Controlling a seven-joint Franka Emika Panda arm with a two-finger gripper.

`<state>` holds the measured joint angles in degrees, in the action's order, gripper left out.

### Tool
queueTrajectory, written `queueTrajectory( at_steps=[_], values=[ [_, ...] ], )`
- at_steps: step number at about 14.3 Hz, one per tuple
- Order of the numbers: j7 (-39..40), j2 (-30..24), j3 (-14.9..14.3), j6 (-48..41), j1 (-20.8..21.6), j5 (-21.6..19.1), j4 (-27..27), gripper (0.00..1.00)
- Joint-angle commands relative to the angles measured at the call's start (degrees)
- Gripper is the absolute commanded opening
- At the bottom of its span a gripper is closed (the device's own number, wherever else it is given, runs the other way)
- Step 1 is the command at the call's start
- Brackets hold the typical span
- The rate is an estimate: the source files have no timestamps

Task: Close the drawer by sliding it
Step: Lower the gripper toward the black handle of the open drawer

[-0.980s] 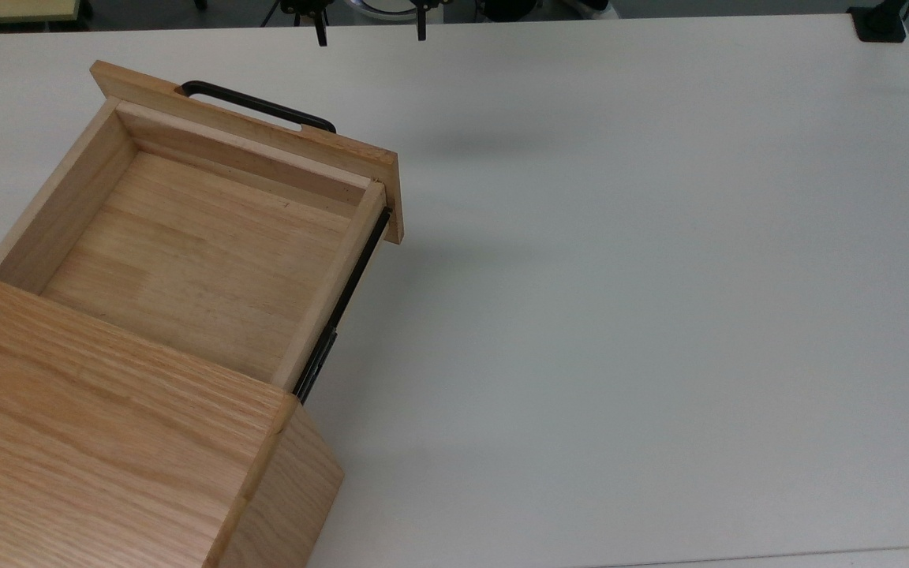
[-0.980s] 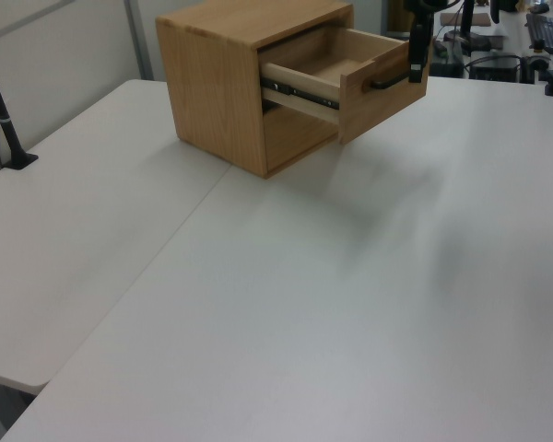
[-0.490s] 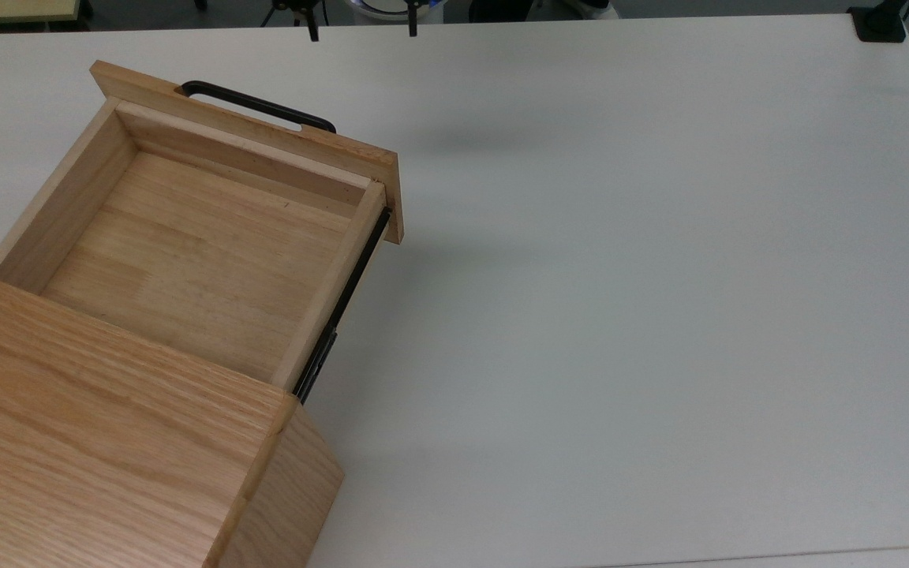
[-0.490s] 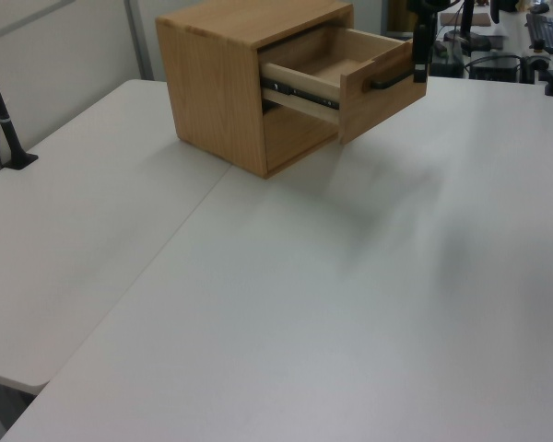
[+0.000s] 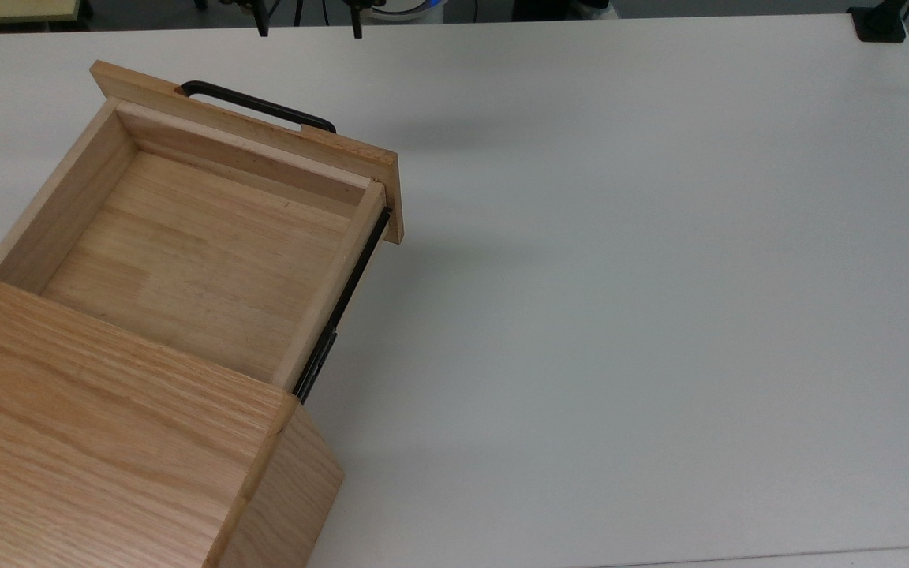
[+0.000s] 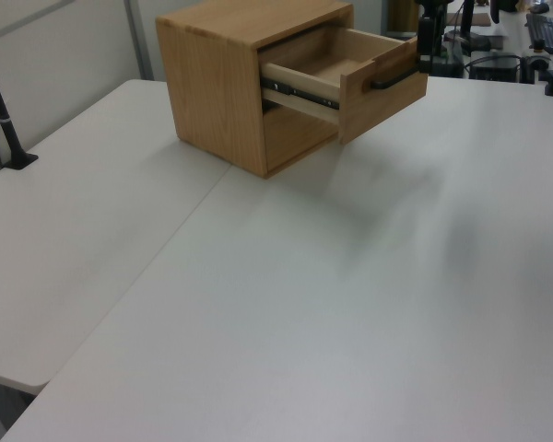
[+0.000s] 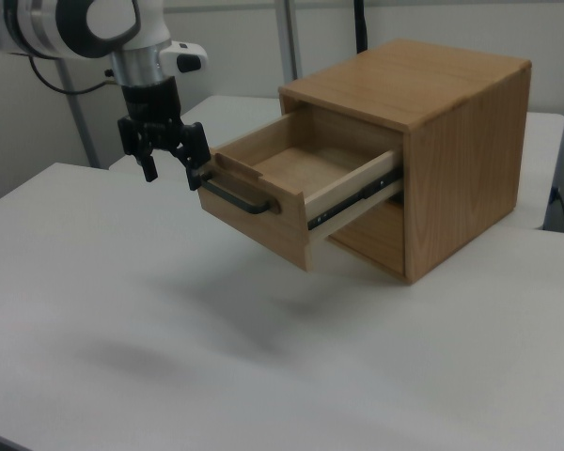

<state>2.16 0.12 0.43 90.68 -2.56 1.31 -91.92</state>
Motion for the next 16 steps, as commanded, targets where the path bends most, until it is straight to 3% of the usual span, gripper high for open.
queueTrajectory(
  at_steps=[1, 2, 4, 6, 7, 8, 10, 16],
  values=[
    [-12.4, -0.12, -0.17, 3.26, 0.28, 0.54, -2.12, 0.8],
    [-15.22, -0.03, -0.17, 4.76, 0.28, 0.54, -2.82, 0.61],
    [-15.78, 0.84, -0.17, 6.08, 0.19, 0.97, -3.79, 0.45],
    [-16.83, 2.16, -0.17, 8.1, -0.16, 1.15, -3.8, 0.14],
    [-18.84, 2.43, -0.17, 9.33, -0.16, 1.15, -3.88, 0.05],
    [-21.47, 2.86, -0.17, 11.0, -0.16, 1.15, -4.06, 0.0],
    [-24.99, 3.75, -0.17, 13.9, -0.25, 1.67, -4.32, 0.0],
    [-25.62, 4.89, -0.25, 18.65, -2.27, 2.11, -3.45, 0.0]
  ],
)
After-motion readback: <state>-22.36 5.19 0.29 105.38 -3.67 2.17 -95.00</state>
